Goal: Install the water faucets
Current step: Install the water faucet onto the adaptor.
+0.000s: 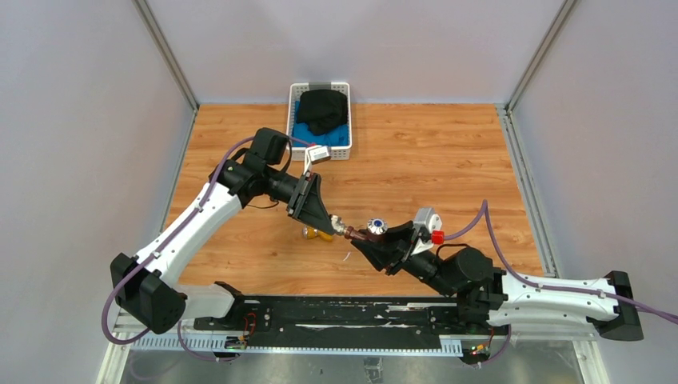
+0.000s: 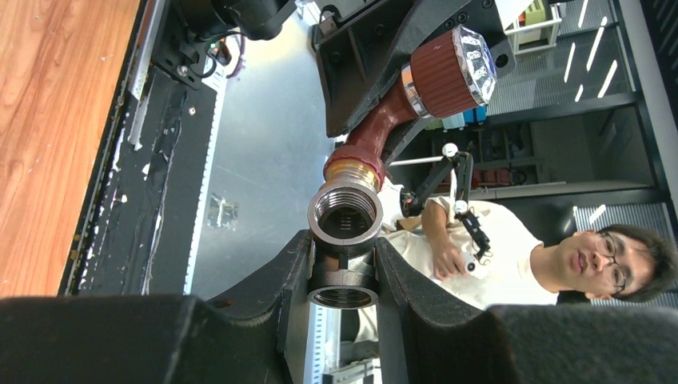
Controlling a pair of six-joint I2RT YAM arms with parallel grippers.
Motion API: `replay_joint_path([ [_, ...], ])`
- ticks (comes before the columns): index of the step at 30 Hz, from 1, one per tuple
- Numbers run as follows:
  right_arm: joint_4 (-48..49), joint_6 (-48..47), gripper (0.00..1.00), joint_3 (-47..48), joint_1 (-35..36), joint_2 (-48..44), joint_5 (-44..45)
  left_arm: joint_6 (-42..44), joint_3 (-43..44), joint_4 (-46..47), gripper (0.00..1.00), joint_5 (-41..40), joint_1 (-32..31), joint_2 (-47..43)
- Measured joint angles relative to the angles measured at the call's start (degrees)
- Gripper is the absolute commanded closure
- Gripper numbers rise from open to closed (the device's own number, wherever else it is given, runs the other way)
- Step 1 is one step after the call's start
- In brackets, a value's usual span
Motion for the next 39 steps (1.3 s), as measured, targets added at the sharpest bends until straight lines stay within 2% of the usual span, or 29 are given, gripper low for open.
replay_joint_path([
  [10, 1.2, 8.4, 1.0, 0.0, -4.1, 0.3, -5.5, 1.7, 1.7, -0.7, 1.0, -2.1, 0.2, -1.4],
  [18, 3.9, 12.2, 1.0, 0.0, -5.2, 1.4, -6.5, 3.0, 2.2, 0.1, 1.0, -4.9, 0.2, -4.6],
  [20, 4.7, 14.0, 1.0, 0.0, -5.9, 1.6, -6.6, 0.6, 0.8, 4.6, 1.0, -5.8, 0.2, -6.1],
  [25, 5.5, 19.9, 1.0, 0.0, -9.1, 2.1, -8.6, -18.8, -14.3, 36.1, 1.0, -10.0, 0.7, -15.5],
  [28, 6.3, 23.0, 1.0, 0.4, -11.3, 2.3, -10.4, -25.3, -17.6, 47.4, 1.0, -12.3, 0.8, -16.6],
  [33, 6.3, 26.9, 1.0, 2.2, -14.2, 2.8, -12.8, -29.3, -18.6, 55.5, 1.0, -15.0, 0.7, -16.6],
  [39, 5.2, 29.8, 1.0, 3.1, -16.0, 2.8, -14.1, -29.4, -19.5, 58.2, 1.0, -16.8, 0.4, -17.4],
])
